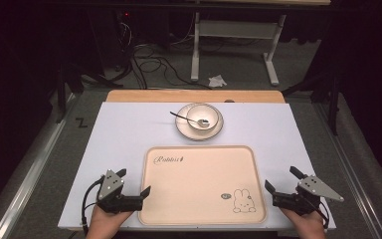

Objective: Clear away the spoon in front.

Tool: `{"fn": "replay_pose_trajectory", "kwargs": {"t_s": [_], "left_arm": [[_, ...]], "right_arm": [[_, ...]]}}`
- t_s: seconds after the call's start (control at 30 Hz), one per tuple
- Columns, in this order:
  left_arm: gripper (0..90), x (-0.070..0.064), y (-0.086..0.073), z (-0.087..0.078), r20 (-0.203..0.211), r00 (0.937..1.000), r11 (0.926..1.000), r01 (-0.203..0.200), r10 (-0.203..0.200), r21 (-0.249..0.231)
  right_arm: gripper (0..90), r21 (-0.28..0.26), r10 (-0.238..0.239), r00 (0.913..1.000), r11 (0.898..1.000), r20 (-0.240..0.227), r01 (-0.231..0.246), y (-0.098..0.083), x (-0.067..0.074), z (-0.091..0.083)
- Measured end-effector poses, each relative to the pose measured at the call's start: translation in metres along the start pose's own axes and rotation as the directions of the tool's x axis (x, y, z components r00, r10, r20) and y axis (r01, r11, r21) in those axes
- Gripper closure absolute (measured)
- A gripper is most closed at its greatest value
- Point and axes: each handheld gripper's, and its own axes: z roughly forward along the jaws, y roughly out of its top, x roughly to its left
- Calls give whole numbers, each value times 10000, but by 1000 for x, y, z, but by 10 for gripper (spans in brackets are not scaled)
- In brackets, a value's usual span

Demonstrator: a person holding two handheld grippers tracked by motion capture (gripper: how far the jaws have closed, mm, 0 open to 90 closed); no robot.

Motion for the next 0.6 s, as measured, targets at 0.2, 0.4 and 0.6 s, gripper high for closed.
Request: {"fn": "replay_pose_trajectory", "kwargs": {"t_s": [0.2, 0.4, 0.6], "left_arm": [[2, 2, -2, 2, -56, 9999, 9999, 110, -110, 80], [7, 3, -2, 0, -8, 10000, 9999, 78, -78, 98], [11, 4, -1, -1, -49, 9999, 9999, 139, -139, 26]], "right_arm": [[5, -47, -54, 10000, 10000, -84, 53, 0, -1, 0], [5, -34, -93, 9999, 10000, -125, 92, 1, 0, 1], [5, -83, -157, 9998, 9998, -101, 157, 2, 0, 0]]}}
